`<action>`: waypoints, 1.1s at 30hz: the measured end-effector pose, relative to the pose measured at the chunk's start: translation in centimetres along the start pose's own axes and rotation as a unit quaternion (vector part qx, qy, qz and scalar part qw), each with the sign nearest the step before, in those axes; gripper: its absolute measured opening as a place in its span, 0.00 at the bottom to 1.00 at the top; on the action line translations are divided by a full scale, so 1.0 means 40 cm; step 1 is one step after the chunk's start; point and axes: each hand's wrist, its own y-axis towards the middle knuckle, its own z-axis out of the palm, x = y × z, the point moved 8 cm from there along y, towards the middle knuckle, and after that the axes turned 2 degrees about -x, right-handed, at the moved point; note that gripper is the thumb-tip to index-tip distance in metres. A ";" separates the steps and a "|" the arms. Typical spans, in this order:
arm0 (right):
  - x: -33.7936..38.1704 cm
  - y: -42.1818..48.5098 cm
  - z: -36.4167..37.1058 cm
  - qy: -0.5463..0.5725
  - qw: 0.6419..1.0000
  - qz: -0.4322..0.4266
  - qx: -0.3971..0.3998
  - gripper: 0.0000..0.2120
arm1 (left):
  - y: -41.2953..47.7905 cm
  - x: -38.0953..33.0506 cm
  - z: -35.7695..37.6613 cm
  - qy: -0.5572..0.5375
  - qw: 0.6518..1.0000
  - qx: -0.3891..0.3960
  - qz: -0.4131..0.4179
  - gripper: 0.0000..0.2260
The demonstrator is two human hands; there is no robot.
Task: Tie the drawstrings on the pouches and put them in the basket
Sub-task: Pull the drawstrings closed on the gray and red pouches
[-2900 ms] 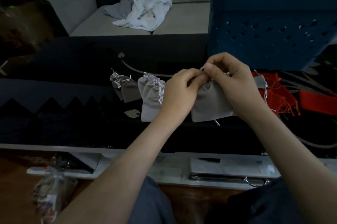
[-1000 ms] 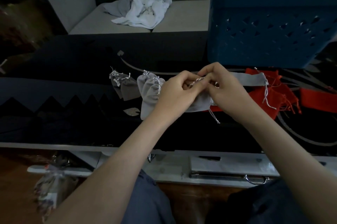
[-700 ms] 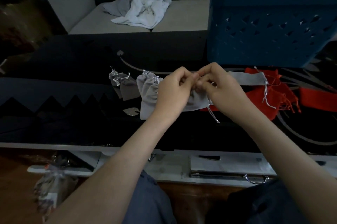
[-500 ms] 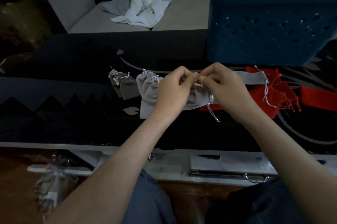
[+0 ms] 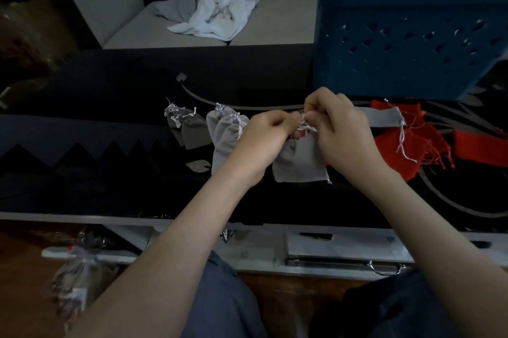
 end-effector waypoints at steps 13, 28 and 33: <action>-0.024 0.003 0.043 0.114 0.981 0.117 0.101 0.06 | 0.004 0.001 -0.013 -0.088 0.996 -0.015 0.005 0.09; -0.066 -0.022 0.081 0.244 0.919 0.233 0.202 0.06 | -0.013 -0.047 -0.026 0.058 0.991 -0.075 0.096 0.11; -0.073 -0.030 0.094 0.299 0.888 0.268 0.225 0.13 | -0.032 -0.069 -0.026 0.060 0.986 -0.077 0.134 0.10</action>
